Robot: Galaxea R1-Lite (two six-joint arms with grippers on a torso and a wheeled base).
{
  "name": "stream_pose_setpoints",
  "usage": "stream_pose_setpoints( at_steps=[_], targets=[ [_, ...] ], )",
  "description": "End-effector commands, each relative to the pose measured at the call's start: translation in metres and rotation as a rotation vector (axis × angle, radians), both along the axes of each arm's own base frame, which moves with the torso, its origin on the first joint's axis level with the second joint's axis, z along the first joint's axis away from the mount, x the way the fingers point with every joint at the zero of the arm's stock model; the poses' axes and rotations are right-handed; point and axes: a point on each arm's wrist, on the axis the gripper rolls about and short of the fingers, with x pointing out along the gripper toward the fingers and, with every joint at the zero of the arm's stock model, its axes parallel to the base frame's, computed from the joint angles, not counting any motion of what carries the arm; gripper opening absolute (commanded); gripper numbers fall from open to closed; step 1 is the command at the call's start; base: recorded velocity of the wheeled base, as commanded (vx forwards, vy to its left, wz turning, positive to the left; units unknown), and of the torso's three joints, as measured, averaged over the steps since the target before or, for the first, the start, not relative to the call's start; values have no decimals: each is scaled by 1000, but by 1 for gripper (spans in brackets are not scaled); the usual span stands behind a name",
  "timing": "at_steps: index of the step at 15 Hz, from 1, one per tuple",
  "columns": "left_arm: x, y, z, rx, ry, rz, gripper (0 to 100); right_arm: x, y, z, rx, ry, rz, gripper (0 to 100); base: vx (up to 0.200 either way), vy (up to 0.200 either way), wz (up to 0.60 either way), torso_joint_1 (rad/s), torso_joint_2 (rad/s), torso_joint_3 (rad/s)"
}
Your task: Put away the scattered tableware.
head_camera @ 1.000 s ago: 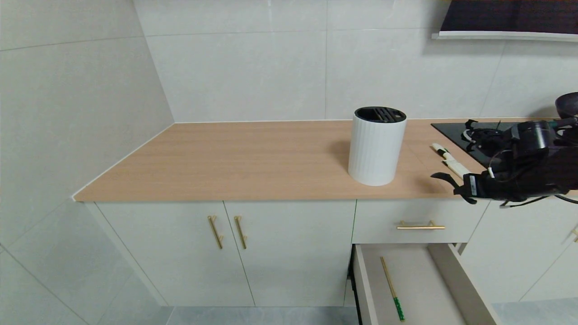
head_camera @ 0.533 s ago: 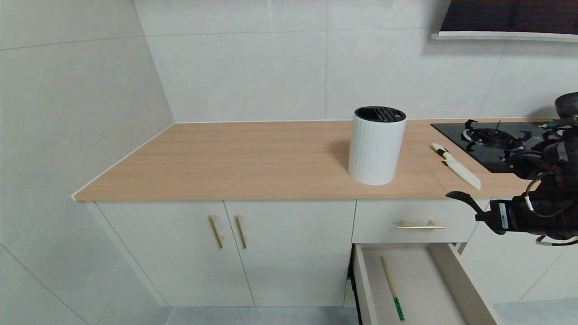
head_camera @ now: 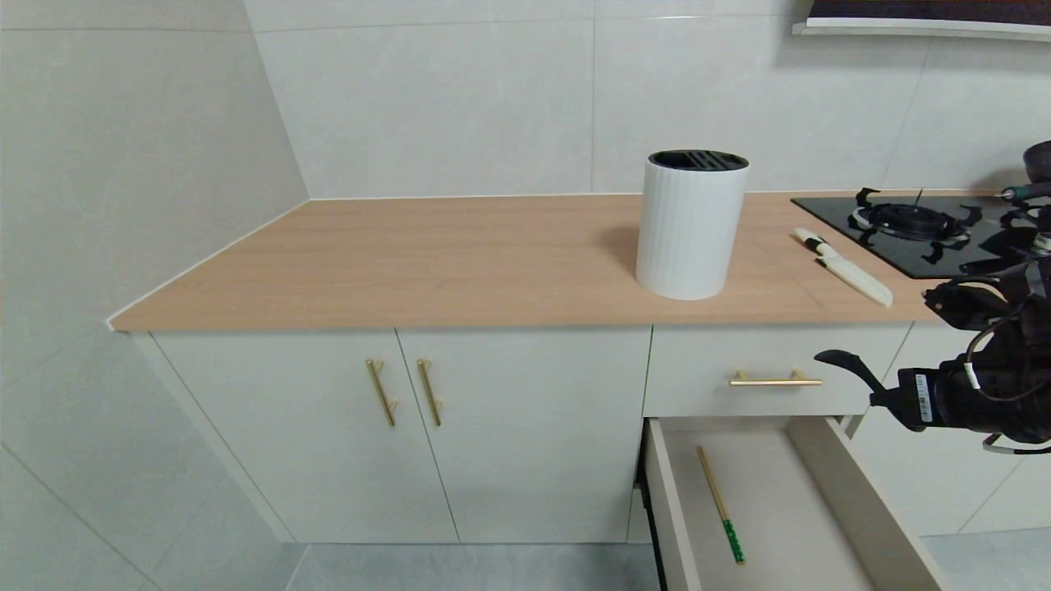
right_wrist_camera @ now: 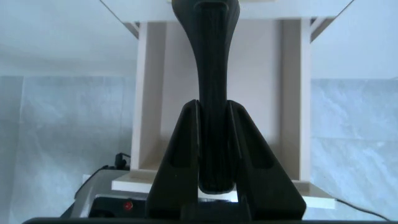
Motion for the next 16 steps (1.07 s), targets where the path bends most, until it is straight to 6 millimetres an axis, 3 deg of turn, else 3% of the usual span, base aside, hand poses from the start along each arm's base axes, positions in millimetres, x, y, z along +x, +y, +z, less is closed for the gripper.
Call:
stream_pose_setpoints(
  at_steps=[1,8,16],
  targets=[
    [0,0,0,0,1,1,100,3,1,-6,-2,23,4,0,0,0,0,-173,496,315],
    [0,0,0,0,-1,1,100,10,2,-15,-3,45,6,0,0,0,0,-153,476,321],
    [0,0,0,0,1,1,100,21,2,-36,-16,74,16,0,0,0,0,-72,431,353]
  ],
)
